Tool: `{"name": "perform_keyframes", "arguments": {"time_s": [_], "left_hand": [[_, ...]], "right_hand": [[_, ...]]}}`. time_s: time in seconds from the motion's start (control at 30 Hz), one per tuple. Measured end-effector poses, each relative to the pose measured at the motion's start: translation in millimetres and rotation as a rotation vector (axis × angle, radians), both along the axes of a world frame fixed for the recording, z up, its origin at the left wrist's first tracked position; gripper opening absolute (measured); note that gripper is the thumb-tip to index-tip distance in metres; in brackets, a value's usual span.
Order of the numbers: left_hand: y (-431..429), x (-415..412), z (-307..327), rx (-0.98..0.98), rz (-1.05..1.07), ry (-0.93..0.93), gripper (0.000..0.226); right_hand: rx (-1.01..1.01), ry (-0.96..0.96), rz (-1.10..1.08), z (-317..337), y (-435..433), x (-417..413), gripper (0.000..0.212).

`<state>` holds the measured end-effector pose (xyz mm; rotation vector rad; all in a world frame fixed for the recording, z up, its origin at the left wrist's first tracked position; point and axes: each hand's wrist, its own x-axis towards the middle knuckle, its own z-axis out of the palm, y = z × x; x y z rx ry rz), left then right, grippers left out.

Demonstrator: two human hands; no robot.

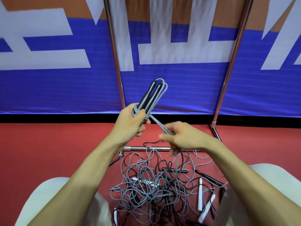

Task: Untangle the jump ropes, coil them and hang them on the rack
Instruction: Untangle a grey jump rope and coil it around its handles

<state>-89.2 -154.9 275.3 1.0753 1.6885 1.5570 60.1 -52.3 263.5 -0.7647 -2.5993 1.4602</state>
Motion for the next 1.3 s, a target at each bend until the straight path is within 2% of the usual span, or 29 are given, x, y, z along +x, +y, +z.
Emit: {"name": "perform_keyframes", "arguments": {"time_s": [0.07,0.13,0.23,0.3,0.37,0.47,0.57,0.63,0.7,0.77,0.93,1.0,1.07,1.13,1.17,1.23,1.3], "left_hand": [[0.6,-9.5,-4.5,-0.049,0.055,0.08,0.008],[1.2,-18.7,-9.5,-0.114,0.103,0.232,0.002],[0.1,-30.9,-12.8,-0.353,0.17,0.587,0.029],[-1.1,-34.5,-10.4,-0.496,0.121,0.633,0.046],[-0.3,-32.3,-10.8,-0.591,0.057,0.681,0.052],[2.1,-23.6,-13.8,-0.613,0.009,0.758,0.047],[2.6,-13.7,-12.9,-0.638,-0.038,0.8,0.062],[2.0,-8.2,-12.9,-0.659,-0.127,0.867,0.054],[0.7,-2.0,-16.2,-0.655,-0.231,0.951,0.033],[-0.6,5.3,-20.1,-0.624,-0.29,0.975,0.026],[-4.1,21.0,-13.0,-0.519,-0.31,0.903,0.059],[-6.6,19.4,-7.5,-0.454,-0.338,0.852,0.049],[-10.4,16.5,-2.4,-0.415,-0.417,0.804,0.032],[-15.3,15.8,3.2,-0.418,-0.503,0.721,0.025],[-17.1,15.5,5.2,-0.419,-0.536,0.624,0.023],[-19.7,10.9,9.5,-0.396,-0.537,0.399,0.016],[-22.1,2.8,12.7,-0.362,-0.494,0.371,0.015]], "right_hand": [[0.152,-0.152,0.096,-2.2,0.6,2.9,0.016],[0.231,-0.169,0.153,-0.6,1.2,4.9,0.014],[0.476,-0.109,0.234,1.2,2.9,6.8,0.01],[0.569,-0.005,0.246,1.8,6.1,8.1,0.012],[0.679,0.066,0.247,3.4,10.1,10.1,0.014],[0.778,0.114,0.202,7.9,13.5,15.4,0.014],[0.807,0.179,0.164,10.5,12.8,17.6,0.011],[0.807,0.236,0.137,11.0,12.0,15.7,0.009],[0.788,0.273,0.035,12.6,12.3,14.9,0.015],[0.776,0.302,-0.119,15.5,14.4,16.4,0.02],[0.642,0.265,-0.386,16.1,21.0,17.1,0.041],[0.504,0.249,-0.42,15.7,25.6,16.1,0.049],[0.273,0.225,-0.375,18.0,28.4,18.5,0.043],[-0.013,0.251,-0.263,19.0,32.0,21.7,0.027],[-0.119,0.277,-0.223,18.5,34.0,22.7,0.018],[-0.246,0.32,-0.189,16.8,36.8,22.6,0.01],[-0.272,0.348,-0.194,12.0,39.5,18.9,0.01]]}}
